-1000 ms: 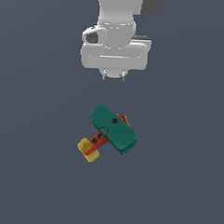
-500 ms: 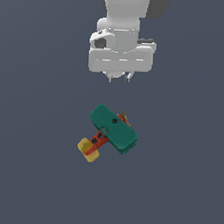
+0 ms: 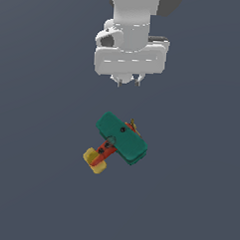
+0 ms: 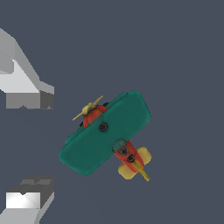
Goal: Pick up the object and move it to a goal position.
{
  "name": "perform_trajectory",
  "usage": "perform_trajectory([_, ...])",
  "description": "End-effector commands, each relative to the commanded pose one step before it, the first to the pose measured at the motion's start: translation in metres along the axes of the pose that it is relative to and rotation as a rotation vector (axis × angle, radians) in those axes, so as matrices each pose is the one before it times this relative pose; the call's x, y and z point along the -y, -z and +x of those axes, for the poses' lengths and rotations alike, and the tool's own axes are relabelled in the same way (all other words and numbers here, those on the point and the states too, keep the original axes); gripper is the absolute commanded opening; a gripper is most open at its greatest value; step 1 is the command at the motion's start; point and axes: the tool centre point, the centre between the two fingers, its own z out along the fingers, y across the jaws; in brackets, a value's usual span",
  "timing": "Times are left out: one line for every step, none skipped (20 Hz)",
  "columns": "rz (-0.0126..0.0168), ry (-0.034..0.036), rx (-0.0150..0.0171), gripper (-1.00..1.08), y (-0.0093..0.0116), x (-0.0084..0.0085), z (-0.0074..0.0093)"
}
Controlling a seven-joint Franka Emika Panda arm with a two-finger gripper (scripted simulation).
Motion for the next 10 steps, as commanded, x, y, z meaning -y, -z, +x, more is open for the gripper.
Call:
perform_trajectory([0.00649,0.00381,-0.00033,0.28,0.00072,0.00424,-0.00011])
perform_trajectory([0.00229,0.00165,0.00104,0.28,-0.00010,0.00188,-0.00033])
perform_trajectory([0.00188,0.00136,0.00091,0.28,-0.00013,0.00150,-0.00026])
perform_trajectory([0.00134,0.00088,0.00054,0.28,-0.00004,0.00105,-0.00018])
perform_trajectory([0.00085,0.00044,0.00018,0.28,0.00001,0.00059,-0.00007])
perform_trajectory([0.00066,0.00015,-0.00012,0.28,0.00005,0.00008,0.00003])
perform_trajectory([0.00000,0.00000,0.00000,0.28,-0.00012,-0.00024,0.00017])
perform_trajectory([-0.00140,-0.00084,-0.00046,0.28,0.00015,-0.00067,-0.00001])
perform_trajectory([-0.00162,-0.00043,0.00020,0.28,-0.00015,-0.00062,-0.00003])
perform_trajectory([-0.00215,-0.00021,0.00075,0.28,-0.00033,-0.00052,-0.00017])
